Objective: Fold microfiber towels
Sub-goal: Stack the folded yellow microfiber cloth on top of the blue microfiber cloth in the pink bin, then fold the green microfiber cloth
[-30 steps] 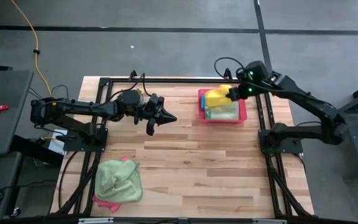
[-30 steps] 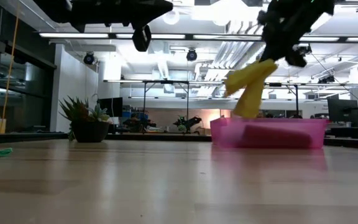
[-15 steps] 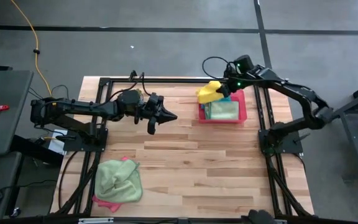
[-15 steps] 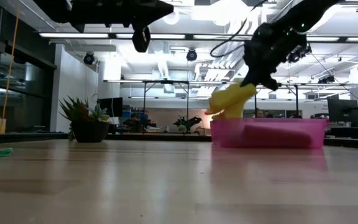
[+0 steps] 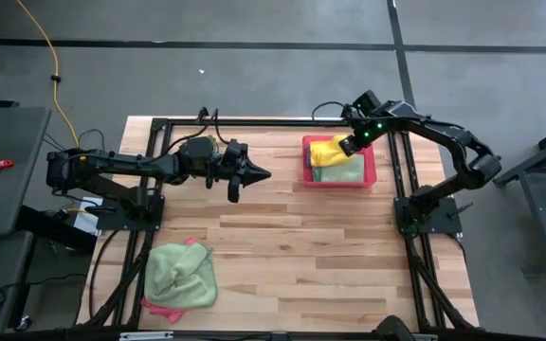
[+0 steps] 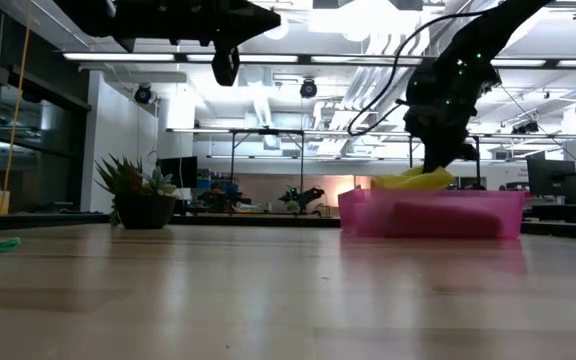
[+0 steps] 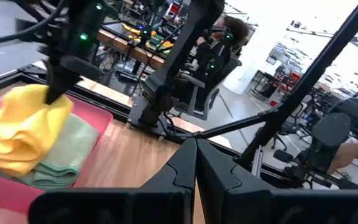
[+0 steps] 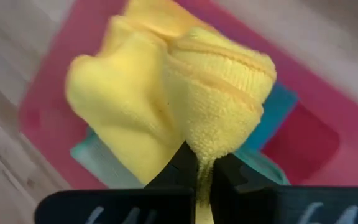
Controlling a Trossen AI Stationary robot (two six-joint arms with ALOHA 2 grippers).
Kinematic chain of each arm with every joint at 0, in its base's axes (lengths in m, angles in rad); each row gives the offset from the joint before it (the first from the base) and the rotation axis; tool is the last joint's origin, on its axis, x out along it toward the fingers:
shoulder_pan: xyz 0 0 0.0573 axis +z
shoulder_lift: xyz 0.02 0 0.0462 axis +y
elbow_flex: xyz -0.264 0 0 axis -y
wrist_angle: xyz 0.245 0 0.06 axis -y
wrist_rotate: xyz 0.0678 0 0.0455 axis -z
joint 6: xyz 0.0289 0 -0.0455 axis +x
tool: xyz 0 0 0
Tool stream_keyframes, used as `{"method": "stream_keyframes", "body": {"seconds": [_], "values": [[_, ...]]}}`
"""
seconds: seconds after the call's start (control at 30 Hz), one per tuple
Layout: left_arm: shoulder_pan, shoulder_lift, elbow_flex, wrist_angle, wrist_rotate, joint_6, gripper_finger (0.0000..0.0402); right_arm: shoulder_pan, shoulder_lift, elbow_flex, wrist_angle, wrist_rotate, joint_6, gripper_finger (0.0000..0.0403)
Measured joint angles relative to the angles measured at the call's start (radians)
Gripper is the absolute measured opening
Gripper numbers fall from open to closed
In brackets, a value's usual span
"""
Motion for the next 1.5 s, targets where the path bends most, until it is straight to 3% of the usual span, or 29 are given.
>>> {"method": "stream_keyframes", "body": {"seconds": [0.4, 0.73, 0.93, 1.03, 1.13, 1.23, 1.37, 1.5], "values": [[0.000, 0.000, 0.000, 0.000, -0.021, 0.000, 0.0000, 0.023, 0.002, 0.000, -0.031, 0.078, 0.258, 0.0030], [0.000, 0.000, 0.000, -0.016, -0.021, 0.027, 0.0000, 0.006, -0.009, 0.020, -0.043, 0.220, 0.303, 0.0171], [0.000, -0.003, 0.000, -0.083, 0.021, 0.045, 0.0000, 0.002, -0.105, 0.053, -0.017, 0.275, 0.306, 0.0204], [0.000, -0.004, 0.000, -0.097, 0.043, 0.045, 0.0000, 0.035, -0.139, 0.019, 0.032, 0.186, 0.315, 0.0203], [0.000, -0.004, 0.000, -0.098, 0.044, 0.045, 0.0000, 0.120, -0.144, -0.051, 0.117, 0.168, 0.397, 0.0187], [0.000, -0.004, 0.000, -0.098, 0.044, 0.045, 0.0000, 0.221, -0.137, -0.139, 0.239, 0.224, 0.500, 0.0132], [0.000, -0.004, 0.000, -0.098, 0.044, 0.045, 0.0000, 0.314, -0.129, -0.226, 0.392, 0.309, 0.625, 0.0020], [0.000, -0.004, 0.000, -0.098, 0.044, 0.045, 0.0000, 0.345, -0.120, -0.256, 0.423, 0.413, 0.719, 0.0026]]}}
